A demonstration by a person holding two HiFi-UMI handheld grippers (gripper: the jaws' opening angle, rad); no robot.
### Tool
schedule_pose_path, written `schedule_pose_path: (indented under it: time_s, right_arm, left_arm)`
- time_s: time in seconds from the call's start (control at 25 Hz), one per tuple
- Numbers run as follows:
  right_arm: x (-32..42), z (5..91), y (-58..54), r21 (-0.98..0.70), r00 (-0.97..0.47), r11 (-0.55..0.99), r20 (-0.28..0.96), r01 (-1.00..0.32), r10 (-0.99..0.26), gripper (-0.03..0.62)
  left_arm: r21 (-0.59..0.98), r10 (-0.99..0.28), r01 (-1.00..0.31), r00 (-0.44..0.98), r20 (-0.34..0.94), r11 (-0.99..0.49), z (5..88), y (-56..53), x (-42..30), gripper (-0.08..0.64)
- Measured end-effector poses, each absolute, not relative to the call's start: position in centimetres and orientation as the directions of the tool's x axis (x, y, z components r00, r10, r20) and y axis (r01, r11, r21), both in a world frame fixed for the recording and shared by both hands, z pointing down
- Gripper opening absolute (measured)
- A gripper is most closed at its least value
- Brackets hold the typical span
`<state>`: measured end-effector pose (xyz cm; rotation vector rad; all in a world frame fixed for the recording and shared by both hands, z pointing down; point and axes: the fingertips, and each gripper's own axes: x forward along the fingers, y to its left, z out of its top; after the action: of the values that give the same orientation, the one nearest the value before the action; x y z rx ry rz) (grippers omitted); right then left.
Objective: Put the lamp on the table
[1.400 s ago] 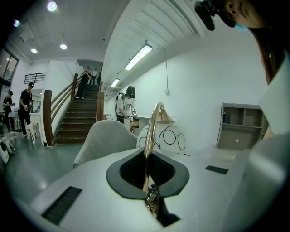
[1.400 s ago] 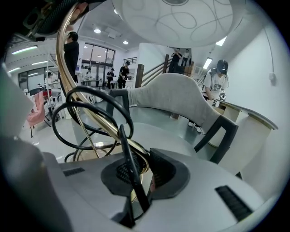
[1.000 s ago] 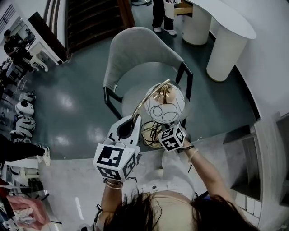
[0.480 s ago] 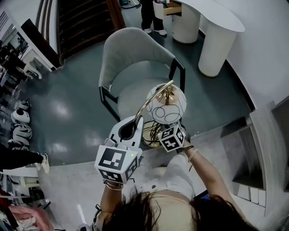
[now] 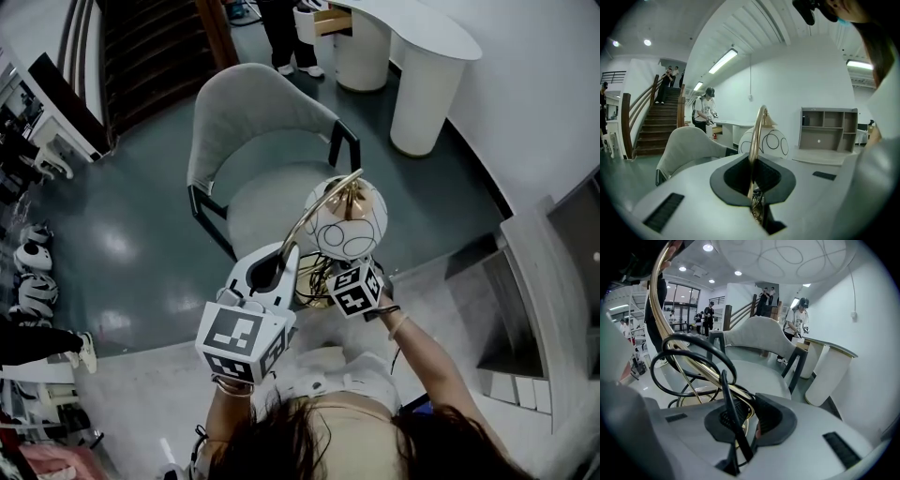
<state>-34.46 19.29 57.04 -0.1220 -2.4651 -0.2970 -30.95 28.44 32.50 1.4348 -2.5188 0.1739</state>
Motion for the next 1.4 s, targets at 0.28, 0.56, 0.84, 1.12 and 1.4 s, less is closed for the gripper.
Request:
schedule_pose_path:
  time_s: [0.28, 0.56, 0.84, 1.12, 1.4]
  right_arm:
    - [-31.5, 56.2, 16.6, 0.182, -0.79, 0.976, 0.613, 0.122, -0.016, 0.051]
    - [-27.8, 56.0, 13.6, 0.178, -0.789, 0.981, 0.612, 0.073, -0.052, 0.051]
    - [-23.8, 56.1, 10.2, 0.176, -0.784, 0.984, 0.613, 0.016, -0.097, 0.051]
    - [-19.8, 55.8, 6.9, 0.177, -0.781, 0.984, 0.61, -0.03, -0.133, 0.051]
    - [-15.7, 55.6, 3.4, 0.173, -0.777, 0.983, 0.611, -0.057, -0.152, 0.051]
  left_arm:
    - [0.006, -0.852, -0.882, -0.453, 0.262, 0.471, 31.7, 25.7, -28.1, 0.009]
    - [0.005, -0.872, -0.903, -0.414, 0.26, 0.43, 31.3, 22.8, -25.0, 0.009]
    - [0.016, -0.895, -0.927, -0.357, 0.266, 0.374, 31.4, 19.5, -21.3, 0.009]
    - [0.019, -0.911, -0.943, -0.316, 0.264, 0.332, 31.2, 16.4, -17.8, 0.009]
    - [0.021, -0.922, -0.954, -0.284, 0.265, 0.3, 30.9, 12.7, -14.2, 0.009]
